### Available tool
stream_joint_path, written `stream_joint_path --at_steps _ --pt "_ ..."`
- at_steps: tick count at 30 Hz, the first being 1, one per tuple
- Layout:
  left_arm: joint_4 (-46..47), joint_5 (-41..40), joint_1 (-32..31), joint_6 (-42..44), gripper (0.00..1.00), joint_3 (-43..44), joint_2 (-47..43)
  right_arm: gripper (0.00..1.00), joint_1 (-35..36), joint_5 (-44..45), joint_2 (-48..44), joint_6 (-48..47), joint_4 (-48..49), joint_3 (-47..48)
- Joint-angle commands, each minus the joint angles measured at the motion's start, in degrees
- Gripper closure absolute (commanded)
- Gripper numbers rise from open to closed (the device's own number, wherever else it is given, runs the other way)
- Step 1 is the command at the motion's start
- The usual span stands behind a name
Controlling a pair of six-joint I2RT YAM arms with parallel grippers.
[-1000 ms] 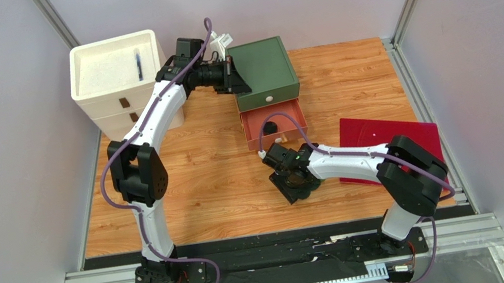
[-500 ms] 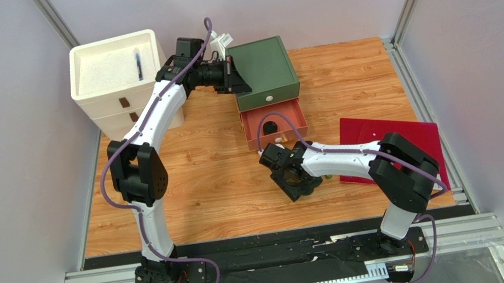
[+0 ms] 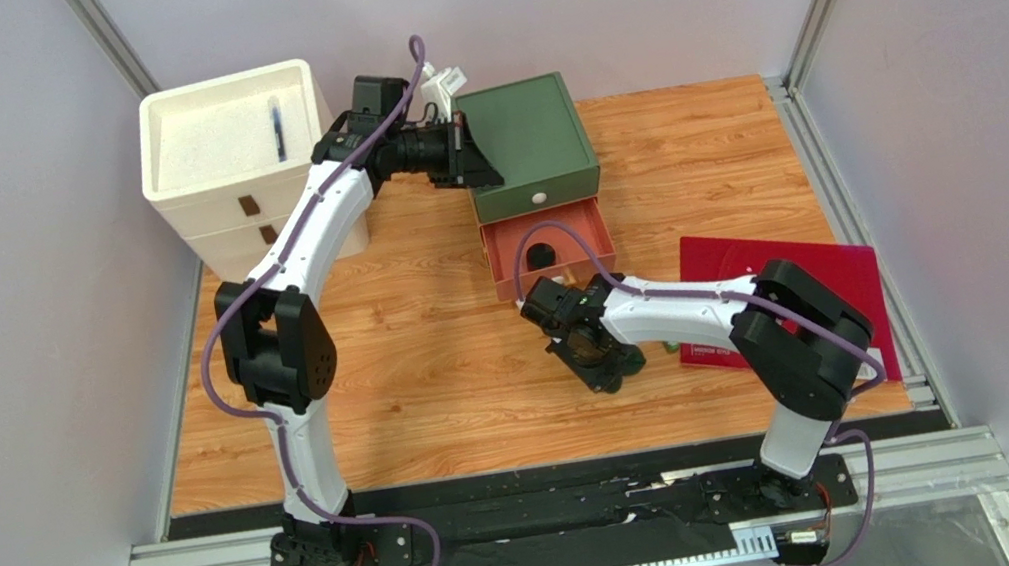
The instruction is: Organize the makeup
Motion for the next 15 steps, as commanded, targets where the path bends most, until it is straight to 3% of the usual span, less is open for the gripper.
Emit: stream_joint_path --at_steps 1,15 --pt "-8.2 -2.5 -0.6 3.4 1.00 -1.6 1.1 1.00 0.2 -2.5 0.5 -1.8 3.2 0.2" --pt "-8.2 -2.3 -0.6 3.1 1.00 -1.0 1.8 1.00 1.0 5.6 -10.0 -5.0 -0.6 6.3"
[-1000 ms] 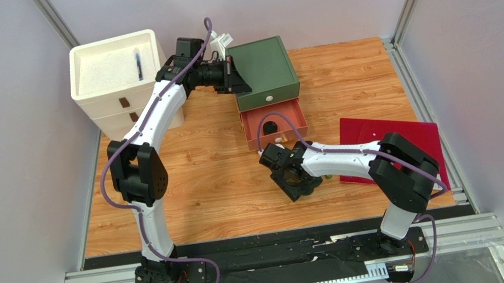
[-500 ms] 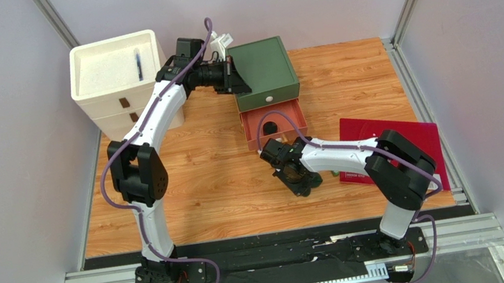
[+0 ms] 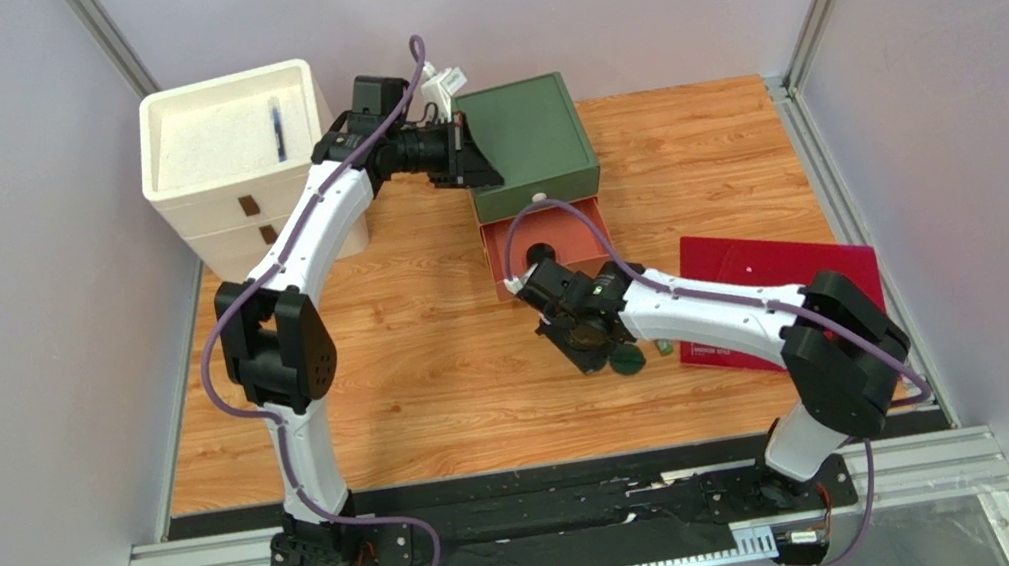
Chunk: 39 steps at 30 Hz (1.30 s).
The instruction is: Organize the makeup
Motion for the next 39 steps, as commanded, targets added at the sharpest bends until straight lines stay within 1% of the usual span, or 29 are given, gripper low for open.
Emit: stream_joint_path --at_steps 1,8,11,14,24,31,33,34,36,37,39 --pt "-8.2 -2.3 -0.6 2.7 1.00 -0.9 1.9 1.00 0.2 4.2 -4.2 -2.5 -0.4 3.9" --pt "-8.2 -2.4 -0.7 2.3 1.00 0.2 2.4 1.00 0.1 10.6 -6.7 -4.3 2.0 7.1" --pt "-8.1 -2.3 -0.7 2.0 1.00 0.4 2.4 1.00 0.0 14.7 -6.2 -6.4 2.9 10.1" --pt "-8.1 -2.4 -0.7 1.9 1.00 0.4 2.5 1.00 -0.7 16.6 -4.8 -7.3 4.1 13.4" --pt "-7.9 -2.4 -0.7 1.0 1.00 1.2 2.8 1.00 -2.1 19.0 -1.5 -9.9 7.9 20.0" --pt "-7.8 -2.5 -0.7 0.7 1.00 2.3 3.1 0.99 -5.8 18.6 3.1 -12.3 10.4 24.1" --pt "-7.8 -2.4 -0.7 0.6 1.00 2.3 3.1 0.95 -6.7 19.0 4.6 -12.8 10.3 25.3" --pt "-7.8 -2.4 -0.7 0.6 1.00 2.3 3.3 0.83 -6.9 19.2 5.1 -12.8 10.1 25.6" --pt "-7.7 -2.4 -0.7 0.6 1.00 2.4 3.4 0.65 -7.2 20.3 5.6 -13.0 10.3 26.2" --pt "-7.7 -2.3 -0.7 0.6 1.00 2.4 3.5 0.54 -7.3 20.5 5.7 -13.5 10.7 26.0" --pt "-7.6 -2.3 -0.7 0.6 1.00 2.5 3.6 0.48 -7.3 21.0 5.4 -13.7 11.3 25.6"
